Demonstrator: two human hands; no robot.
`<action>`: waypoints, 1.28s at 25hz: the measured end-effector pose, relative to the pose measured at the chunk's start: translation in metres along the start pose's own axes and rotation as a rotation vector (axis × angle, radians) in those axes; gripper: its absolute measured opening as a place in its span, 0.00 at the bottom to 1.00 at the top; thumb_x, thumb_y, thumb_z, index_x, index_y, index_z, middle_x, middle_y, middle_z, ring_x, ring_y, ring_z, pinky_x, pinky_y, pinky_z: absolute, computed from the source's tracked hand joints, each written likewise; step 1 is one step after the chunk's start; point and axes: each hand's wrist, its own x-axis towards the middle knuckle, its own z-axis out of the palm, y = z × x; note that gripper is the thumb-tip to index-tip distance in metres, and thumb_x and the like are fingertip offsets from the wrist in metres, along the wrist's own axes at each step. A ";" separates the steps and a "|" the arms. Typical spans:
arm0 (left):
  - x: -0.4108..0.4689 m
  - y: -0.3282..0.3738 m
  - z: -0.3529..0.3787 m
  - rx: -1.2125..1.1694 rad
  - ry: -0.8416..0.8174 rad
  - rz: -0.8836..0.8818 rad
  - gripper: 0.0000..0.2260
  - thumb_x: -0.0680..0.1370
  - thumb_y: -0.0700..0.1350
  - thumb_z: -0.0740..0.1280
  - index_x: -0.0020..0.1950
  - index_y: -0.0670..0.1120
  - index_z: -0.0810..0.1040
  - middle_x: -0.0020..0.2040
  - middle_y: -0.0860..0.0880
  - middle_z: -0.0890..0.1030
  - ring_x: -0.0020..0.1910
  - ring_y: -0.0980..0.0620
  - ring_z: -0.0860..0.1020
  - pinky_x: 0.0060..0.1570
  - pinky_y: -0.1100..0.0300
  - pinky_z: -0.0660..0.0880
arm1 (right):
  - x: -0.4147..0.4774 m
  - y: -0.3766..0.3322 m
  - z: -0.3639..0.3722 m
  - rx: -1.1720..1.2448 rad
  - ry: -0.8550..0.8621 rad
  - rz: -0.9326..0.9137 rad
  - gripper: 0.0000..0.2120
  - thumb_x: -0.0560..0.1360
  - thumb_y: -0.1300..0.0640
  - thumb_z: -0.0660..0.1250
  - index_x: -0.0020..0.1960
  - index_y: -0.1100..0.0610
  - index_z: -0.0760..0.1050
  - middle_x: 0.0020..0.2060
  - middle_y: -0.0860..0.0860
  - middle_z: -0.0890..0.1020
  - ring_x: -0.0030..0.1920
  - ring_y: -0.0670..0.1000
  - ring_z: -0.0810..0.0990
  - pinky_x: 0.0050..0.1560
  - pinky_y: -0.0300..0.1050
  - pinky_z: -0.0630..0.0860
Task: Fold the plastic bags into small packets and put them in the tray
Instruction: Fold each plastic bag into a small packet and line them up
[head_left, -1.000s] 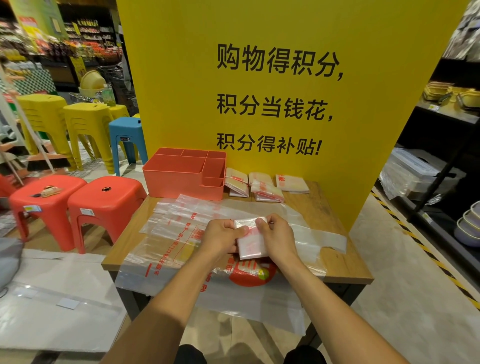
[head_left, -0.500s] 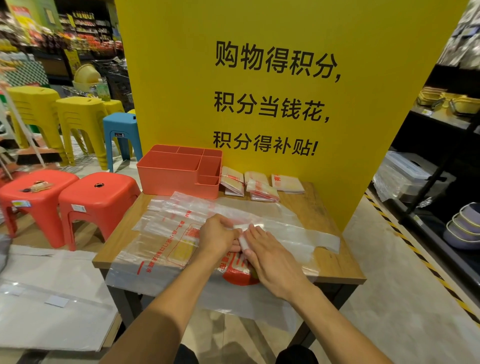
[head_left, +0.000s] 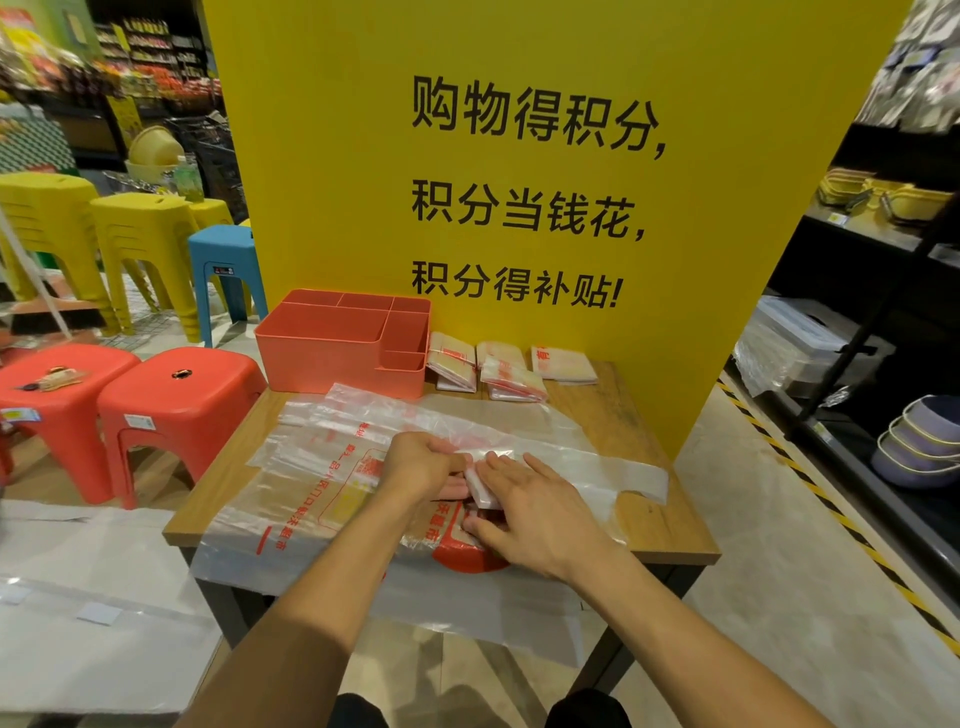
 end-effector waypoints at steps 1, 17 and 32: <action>-0.001 0.001 -0.001 -0.021 0.003 -0.012 0.10 0.75 0.32 0.76 0.54 0.35 0.80 0.44 0.37 0.86 0.38 0.43 0.87 0.37 0.53 0.85 | 0.002 -0.001 -0.003 -0.092 0.068 -0.017 0.27 0.78 0.42 0.62 0.73 0.55 0.73 0.69 0.54 0.78 0.69 0.57 0.75 0.72 0.53 0.70; -0.023 -0.011 -0.004 0.176 -0.018 0.272 0.09 0.83 0.35 0.64 0.57 0.46 0.79 0.41 0.43 0.86 0.38 0.47 0.87 0.42 0.51 0.85 | 0.059 0.175 -0.050 -0.344 0.584 0.287 0.07 0.75 0.61 0.73 0.43 0.55 0.76 0.39 0.51 0.77 0.41 0.53 0.69 0.39 0.48 0.65; -0.024 -0.012 -0.003 0.224 0.014 0.275 0.10 0.83 0.34 0.63 0.56 0.47 0.80 0.41 0.44 0.86 0.37 0.48 0.87 0.41 0.51 0.85 | 0.088 0.218 -0.027 -0.134 -0.056 0.264 0.12 0.77 0.45 0.67 0.59 0.47 0.78 0.58 0.47 0.80 0.57 0.51 0.77 0.53 0.51 0.78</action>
